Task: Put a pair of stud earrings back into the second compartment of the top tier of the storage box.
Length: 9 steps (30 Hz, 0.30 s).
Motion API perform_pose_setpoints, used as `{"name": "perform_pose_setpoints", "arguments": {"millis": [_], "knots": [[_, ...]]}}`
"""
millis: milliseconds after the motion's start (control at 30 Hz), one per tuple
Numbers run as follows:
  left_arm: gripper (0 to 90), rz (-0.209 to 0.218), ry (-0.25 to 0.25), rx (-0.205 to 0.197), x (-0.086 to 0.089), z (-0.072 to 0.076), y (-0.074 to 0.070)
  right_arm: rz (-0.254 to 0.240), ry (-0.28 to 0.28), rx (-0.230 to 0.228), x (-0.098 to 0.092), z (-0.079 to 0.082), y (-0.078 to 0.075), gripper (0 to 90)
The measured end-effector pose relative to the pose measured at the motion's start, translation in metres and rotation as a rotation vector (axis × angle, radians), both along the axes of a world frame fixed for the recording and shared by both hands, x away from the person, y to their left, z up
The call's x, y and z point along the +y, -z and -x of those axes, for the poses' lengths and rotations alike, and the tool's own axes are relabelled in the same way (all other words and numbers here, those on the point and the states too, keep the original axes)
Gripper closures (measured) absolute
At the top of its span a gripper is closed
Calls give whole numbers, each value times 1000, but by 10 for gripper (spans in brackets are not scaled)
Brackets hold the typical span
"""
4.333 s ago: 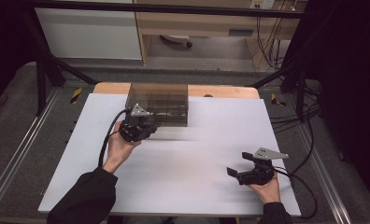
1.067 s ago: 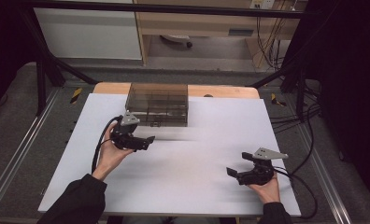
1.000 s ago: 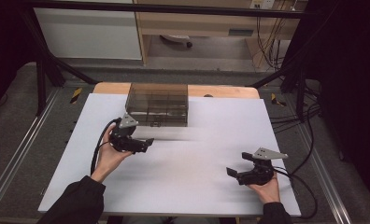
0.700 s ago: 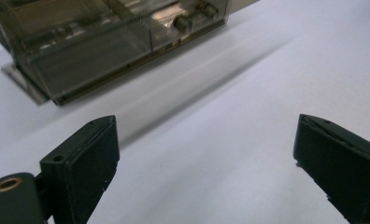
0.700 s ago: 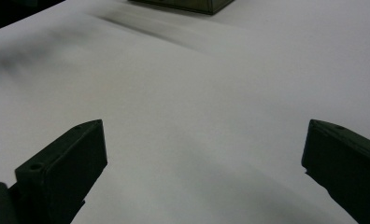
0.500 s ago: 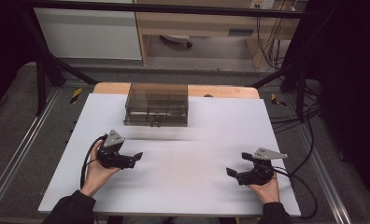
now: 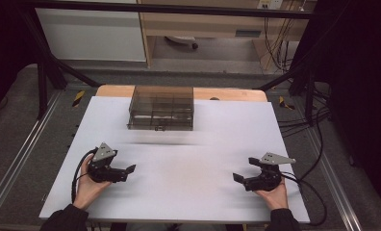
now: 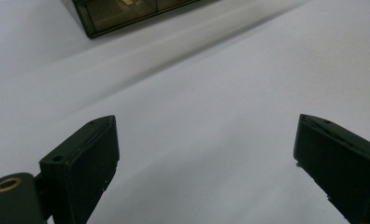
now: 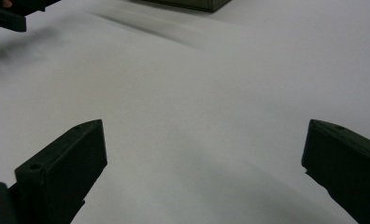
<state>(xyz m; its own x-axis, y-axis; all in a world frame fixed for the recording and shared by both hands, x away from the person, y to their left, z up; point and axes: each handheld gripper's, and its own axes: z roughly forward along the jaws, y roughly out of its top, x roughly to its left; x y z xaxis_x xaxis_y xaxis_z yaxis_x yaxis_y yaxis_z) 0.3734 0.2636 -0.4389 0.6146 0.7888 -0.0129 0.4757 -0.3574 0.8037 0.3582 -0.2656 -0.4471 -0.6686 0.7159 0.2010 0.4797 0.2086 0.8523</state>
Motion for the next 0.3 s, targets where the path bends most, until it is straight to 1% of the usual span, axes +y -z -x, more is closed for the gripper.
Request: {"name": "perform_pose_setpoints", "arguments": {"millis": [67, 167, 300], "knots": [[62, 3, -4, -1, 4, 1, 2, -1, 0, 0, 0, 0, 0, 6], [62, 21, -10, 2, 8, 3, 3, -1, 0, 2, 0, 0, 0, 6], [61, 17, -4, 5, 9, 4, 4, 0, 0, 2, 0, 0, 0, 6]]}}
